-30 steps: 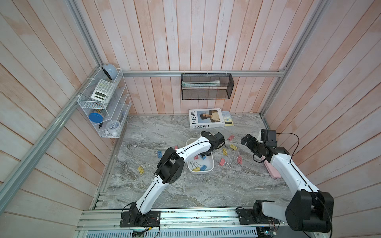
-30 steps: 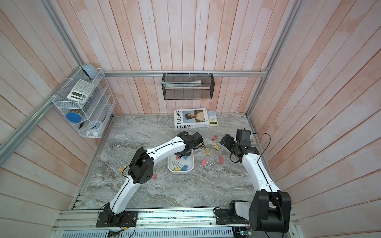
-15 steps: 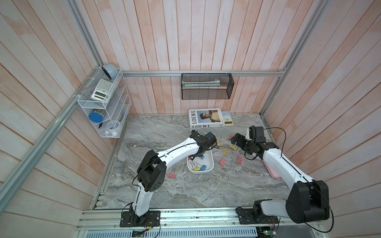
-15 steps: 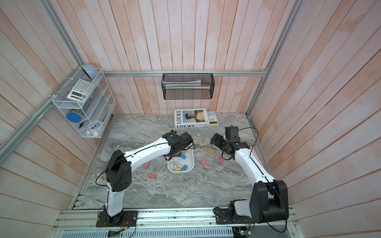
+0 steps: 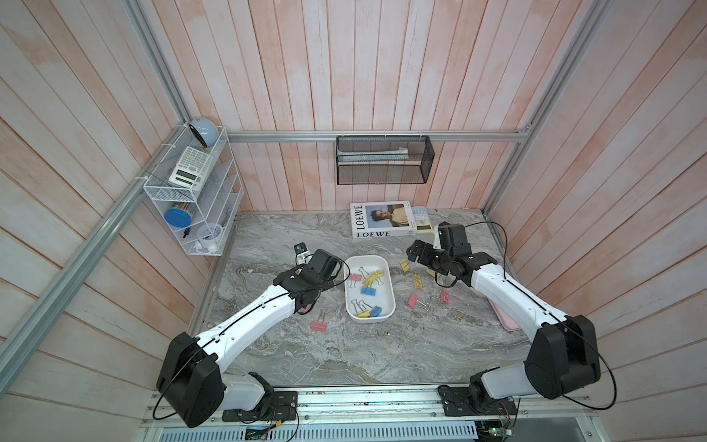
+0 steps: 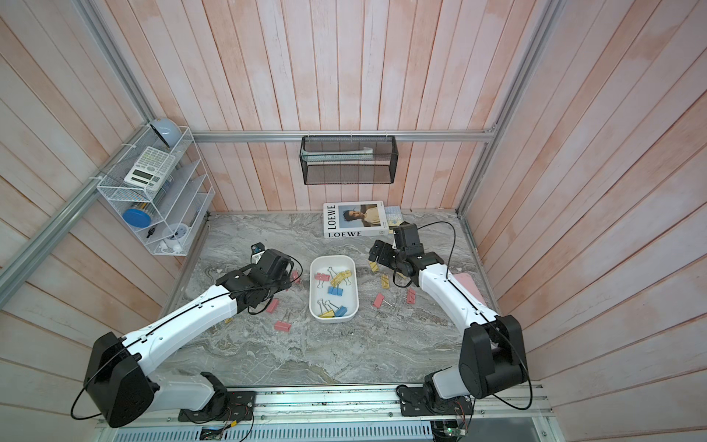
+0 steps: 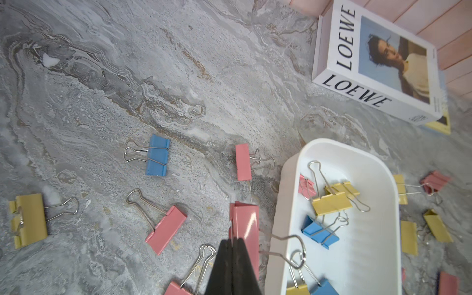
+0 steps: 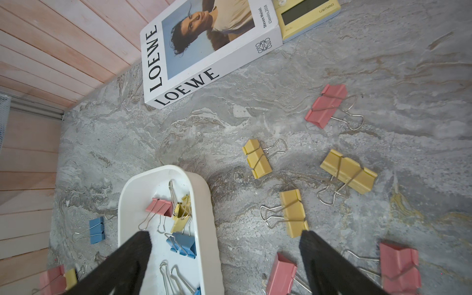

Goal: Take out the binder clips from the storage box
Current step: Place the binder clip at the center of the board.

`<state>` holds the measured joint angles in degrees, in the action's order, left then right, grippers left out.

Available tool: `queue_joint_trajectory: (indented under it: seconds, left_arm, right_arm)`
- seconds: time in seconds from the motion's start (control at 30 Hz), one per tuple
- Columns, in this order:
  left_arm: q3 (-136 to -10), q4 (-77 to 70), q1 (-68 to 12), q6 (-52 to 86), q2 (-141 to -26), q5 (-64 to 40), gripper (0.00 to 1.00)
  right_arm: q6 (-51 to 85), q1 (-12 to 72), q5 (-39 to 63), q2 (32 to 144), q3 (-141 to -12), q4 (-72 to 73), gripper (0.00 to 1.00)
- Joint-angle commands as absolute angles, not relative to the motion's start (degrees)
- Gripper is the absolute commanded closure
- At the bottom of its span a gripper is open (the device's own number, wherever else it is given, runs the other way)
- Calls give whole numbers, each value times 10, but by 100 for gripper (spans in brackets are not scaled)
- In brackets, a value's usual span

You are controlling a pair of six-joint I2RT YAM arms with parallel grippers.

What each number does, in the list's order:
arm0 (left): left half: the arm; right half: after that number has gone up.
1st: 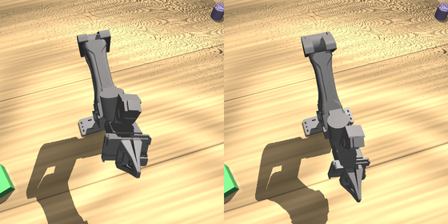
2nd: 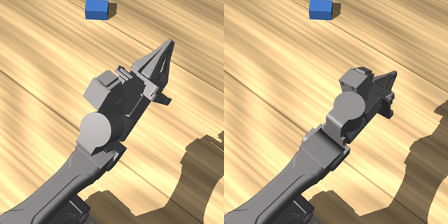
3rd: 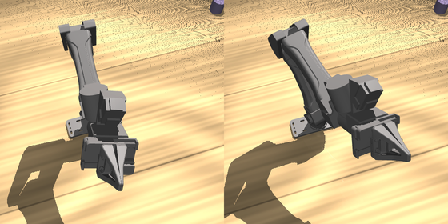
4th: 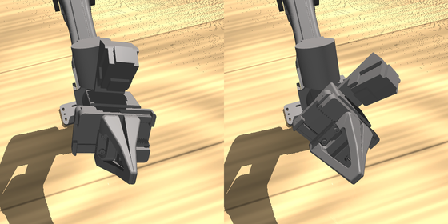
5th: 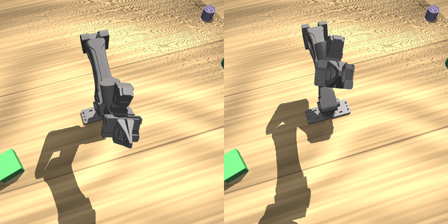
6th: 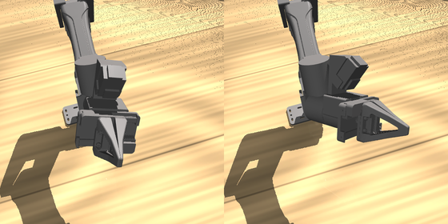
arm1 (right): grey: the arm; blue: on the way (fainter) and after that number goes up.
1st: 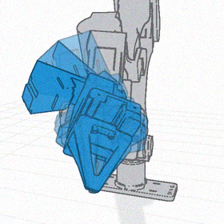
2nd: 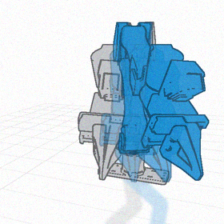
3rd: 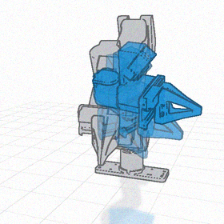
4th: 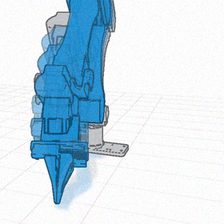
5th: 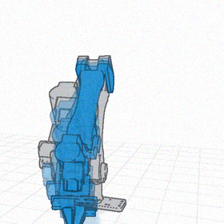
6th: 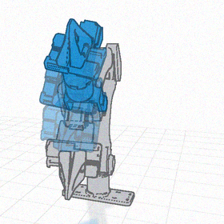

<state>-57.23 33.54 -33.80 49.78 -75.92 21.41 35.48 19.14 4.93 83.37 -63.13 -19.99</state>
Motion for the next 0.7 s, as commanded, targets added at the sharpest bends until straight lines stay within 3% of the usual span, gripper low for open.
queue_joint_trajectory:
  seconds: [0.0,0.33,0.67]
  left_arm:
    - [-519,188,-291,497,-743,144,100]
    - [-505,0,-157,492,-864,0,100]
    - [-562,-99,-107,508,-1024,-110,100]
  right_arm:
    - [344,205,35,845,-655,-210,2]
    - [328,251,34,852,-680,-242,2]
    - [322,279,24,868,-703,-273,2]
